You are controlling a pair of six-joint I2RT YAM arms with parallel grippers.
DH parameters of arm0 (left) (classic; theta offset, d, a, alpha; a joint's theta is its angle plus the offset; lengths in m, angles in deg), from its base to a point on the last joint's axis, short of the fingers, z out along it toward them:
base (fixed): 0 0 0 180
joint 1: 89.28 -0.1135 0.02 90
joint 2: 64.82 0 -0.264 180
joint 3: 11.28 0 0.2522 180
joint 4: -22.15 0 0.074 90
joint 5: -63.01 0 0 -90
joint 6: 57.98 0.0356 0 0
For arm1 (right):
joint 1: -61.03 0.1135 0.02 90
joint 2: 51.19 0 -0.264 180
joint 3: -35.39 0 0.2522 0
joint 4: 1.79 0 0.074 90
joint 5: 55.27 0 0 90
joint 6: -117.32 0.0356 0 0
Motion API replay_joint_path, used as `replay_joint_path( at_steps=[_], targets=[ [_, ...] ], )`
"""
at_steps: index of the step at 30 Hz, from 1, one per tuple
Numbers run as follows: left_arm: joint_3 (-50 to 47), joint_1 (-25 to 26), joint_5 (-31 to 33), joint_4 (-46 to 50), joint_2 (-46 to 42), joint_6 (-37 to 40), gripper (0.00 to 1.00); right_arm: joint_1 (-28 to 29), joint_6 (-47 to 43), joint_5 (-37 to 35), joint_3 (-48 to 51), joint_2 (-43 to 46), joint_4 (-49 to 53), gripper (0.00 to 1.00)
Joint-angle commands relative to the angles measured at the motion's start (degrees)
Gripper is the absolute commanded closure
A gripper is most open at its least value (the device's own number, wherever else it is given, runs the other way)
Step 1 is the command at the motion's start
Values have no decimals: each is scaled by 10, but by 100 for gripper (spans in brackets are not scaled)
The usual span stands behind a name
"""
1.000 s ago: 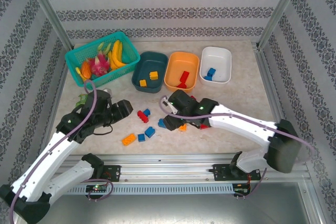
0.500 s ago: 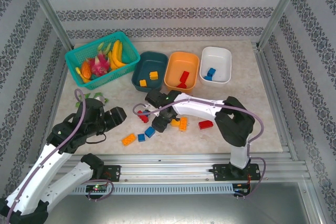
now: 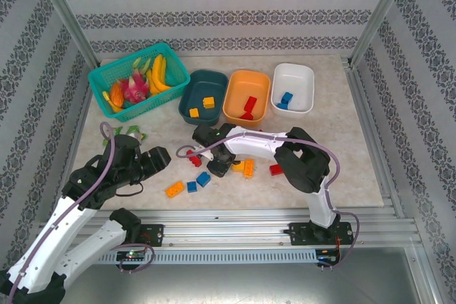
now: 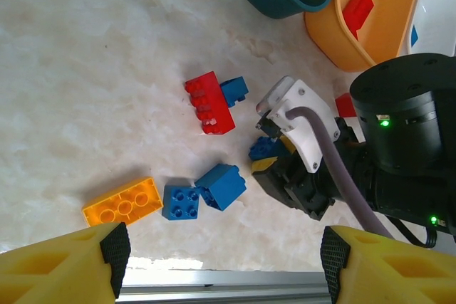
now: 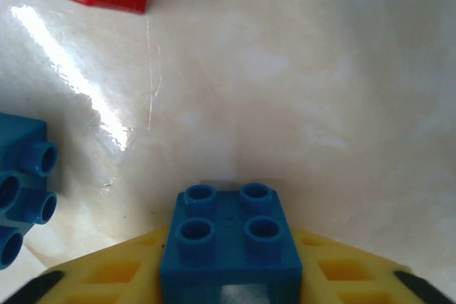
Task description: Sort the legos into containers by color
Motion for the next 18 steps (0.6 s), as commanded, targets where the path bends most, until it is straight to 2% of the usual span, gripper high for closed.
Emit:
replay_joint_path(
  at_steps=[1,5,9,14,18],
  targets=[
    [1,1,-6,-21,6,-9,27,-1,-1,-11,-13,6,9,69],
    [7,1,-21,-48,26,-2,27,-11,5,-16,-22,44,16,74],
    [38,2,-42,-86,86,8,27,-60,24,-28,-35,113,32,75],
    [122,20,-63,-156,213,39,27,-190,64,-29,-36,191,27,76],
    [204,42,-75,-200,327,67,27,-318,112,-25,-44,197,22,76]
  ],
)
